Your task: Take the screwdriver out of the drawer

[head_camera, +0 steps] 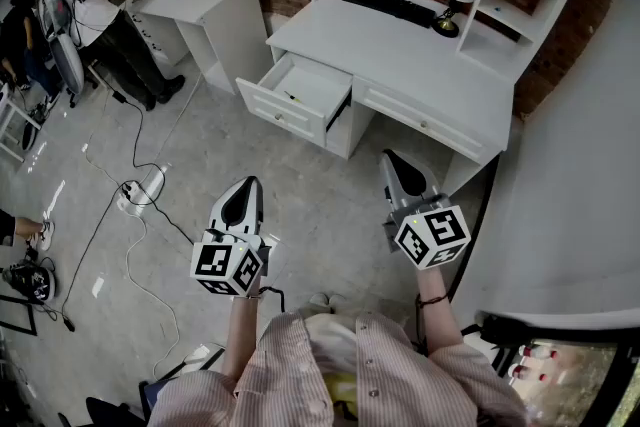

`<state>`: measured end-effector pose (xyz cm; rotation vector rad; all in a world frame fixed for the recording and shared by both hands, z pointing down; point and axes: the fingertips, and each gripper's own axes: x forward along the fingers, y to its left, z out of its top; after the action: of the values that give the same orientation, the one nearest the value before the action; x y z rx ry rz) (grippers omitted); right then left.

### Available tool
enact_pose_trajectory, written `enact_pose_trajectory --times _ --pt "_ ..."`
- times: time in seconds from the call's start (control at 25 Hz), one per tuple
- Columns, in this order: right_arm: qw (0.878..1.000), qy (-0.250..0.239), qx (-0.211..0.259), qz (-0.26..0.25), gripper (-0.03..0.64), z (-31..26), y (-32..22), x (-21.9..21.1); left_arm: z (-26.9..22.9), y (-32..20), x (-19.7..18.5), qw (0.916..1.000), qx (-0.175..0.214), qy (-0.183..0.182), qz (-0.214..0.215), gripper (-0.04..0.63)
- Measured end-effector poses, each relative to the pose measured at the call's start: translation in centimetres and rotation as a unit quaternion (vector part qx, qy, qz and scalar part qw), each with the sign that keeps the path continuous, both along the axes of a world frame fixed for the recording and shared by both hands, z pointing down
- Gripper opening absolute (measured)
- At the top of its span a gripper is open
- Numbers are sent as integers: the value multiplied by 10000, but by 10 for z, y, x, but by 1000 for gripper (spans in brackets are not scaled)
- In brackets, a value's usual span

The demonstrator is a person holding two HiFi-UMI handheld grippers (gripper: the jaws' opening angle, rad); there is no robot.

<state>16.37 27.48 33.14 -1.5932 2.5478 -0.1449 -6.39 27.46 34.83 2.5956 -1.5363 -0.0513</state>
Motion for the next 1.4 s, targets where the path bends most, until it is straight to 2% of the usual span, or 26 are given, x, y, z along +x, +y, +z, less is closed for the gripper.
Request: enact_pose_trajectory --times 0.4,0.56,0.92,1.12,1.4 --pt "9998 -111 19 -138 5 5 -9 5 3 -6 8 10000 -41 24 -82 -2" --pt "9994 -305 -157 -71 5 13 -19 10 4 -6 10 9999 -63 42 -144 -2" --pt "9988 -346 -334 -114 26 26 -39 2 14 -17 0 9994 -220 43 -272 -2" --pt "9985 -335 -424 -74 54 34 -67 -4 21 -42 -10 9991 -275 87 -297 -2" --pt "9979 -302 -574 10 92 46 -134 -20 27 -109 -30 9986 -366 191 -330 -2"
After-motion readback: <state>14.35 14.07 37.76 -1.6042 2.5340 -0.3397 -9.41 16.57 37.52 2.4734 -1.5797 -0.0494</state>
